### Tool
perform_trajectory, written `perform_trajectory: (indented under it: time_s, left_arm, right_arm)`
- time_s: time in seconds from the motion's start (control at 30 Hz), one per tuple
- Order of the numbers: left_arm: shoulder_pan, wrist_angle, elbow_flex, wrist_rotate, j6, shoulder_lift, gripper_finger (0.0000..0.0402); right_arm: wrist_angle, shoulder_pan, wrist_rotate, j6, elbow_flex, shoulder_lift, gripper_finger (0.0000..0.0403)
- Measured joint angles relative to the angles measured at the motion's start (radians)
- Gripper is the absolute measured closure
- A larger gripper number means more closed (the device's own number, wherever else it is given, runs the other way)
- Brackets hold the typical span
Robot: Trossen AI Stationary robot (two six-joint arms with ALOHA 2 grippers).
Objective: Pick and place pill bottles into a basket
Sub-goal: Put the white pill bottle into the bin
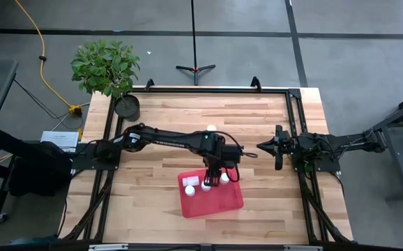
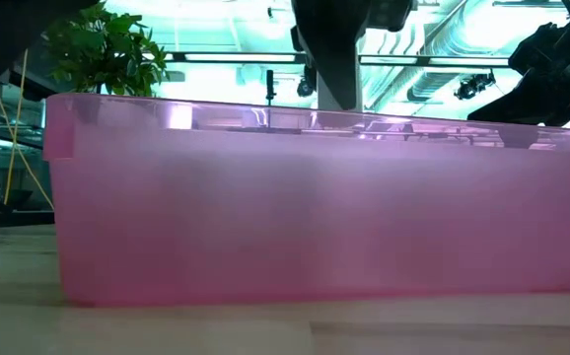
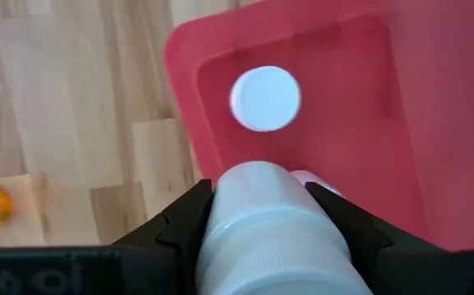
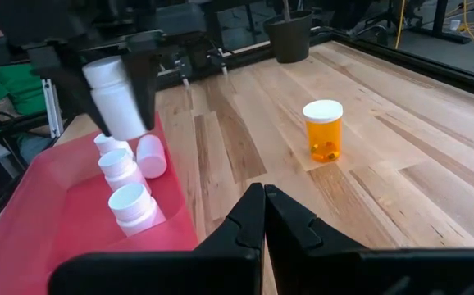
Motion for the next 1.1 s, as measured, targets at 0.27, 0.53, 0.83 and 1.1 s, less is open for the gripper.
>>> perform_trajectory:
  time_s: [0.27,0.53,0.83,1.1]
  left_arm:
    - [-0.045,-0.001,0.0,-0.003,-0.048,0.0,0.0193]
    - [-0.085,-0.007,0.0,-0.002,-0.085,0.0,0.0193]
    - [-0.116,-0.037,0.0,0.011,-0.126,0.0,0.0193]
    - [-0.156,-0.043,0.0,0.04,-0.182,0.0,0.0193]
  right_arm:
    - [0.0,0.0,-0.004,0.0,0.0,0.0,0.0403]
    - [0.0,0.0,-0.004,0.0,0.0,0.0,0.0403]
    - [0.0,0.0,-0.004,0.0,0.0,0.0,0.0403]
    - [0.0,0.0,-0.004,0.038,0.0,0.0,0.0403]
